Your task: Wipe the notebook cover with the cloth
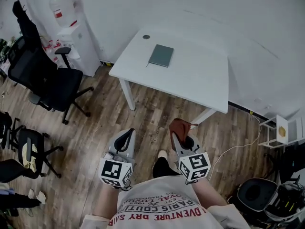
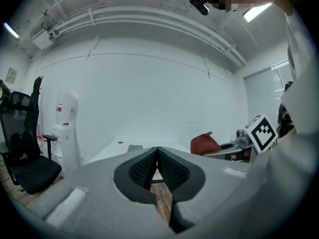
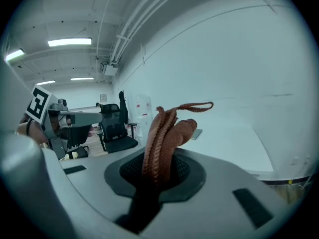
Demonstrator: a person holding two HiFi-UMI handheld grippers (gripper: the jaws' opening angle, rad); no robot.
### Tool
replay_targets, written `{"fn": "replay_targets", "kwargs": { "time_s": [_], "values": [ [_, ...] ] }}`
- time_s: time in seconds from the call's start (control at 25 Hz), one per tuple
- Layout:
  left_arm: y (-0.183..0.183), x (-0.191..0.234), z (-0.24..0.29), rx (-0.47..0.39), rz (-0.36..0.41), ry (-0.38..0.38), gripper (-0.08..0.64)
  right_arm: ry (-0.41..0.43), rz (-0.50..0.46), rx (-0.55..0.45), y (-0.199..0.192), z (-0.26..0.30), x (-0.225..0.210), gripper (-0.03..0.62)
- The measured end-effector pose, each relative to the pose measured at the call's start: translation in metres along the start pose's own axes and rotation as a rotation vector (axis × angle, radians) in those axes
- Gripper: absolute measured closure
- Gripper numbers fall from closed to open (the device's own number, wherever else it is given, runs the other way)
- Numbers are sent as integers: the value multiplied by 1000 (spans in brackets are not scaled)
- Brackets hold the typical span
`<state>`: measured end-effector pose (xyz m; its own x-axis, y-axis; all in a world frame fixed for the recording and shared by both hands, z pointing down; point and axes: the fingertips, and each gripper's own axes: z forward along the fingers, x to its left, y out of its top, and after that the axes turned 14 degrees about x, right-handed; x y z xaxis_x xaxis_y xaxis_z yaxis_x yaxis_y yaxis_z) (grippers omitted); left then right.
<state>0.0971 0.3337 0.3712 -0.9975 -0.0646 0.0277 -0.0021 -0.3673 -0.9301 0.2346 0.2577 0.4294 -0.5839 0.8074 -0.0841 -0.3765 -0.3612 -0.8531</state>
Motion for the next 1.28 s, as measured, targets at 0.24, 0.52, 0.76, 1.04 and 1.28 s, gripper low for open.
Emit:
{"fn": "replay_targets", "kwargs": {
  "time_s": [0.24,0.52,0.76,1.04,1.28],
  "values": [
    [37,33,84,27,-18,48,549,66,-29,0,56,64,-62,520],
    [72,66,175,27,-21,65,549,87,-22,-3,104,128,-127,520],
    [81,97,242,82,0,20,549,45,64,53,107,176,-170,520],
    [109,166,336,98,42,-97,549,-75,153,63,136,247,-210,520],
    [134,219,411,144,96,-207,549,-169,207,73,174,300,-233,520]
  ]
}}
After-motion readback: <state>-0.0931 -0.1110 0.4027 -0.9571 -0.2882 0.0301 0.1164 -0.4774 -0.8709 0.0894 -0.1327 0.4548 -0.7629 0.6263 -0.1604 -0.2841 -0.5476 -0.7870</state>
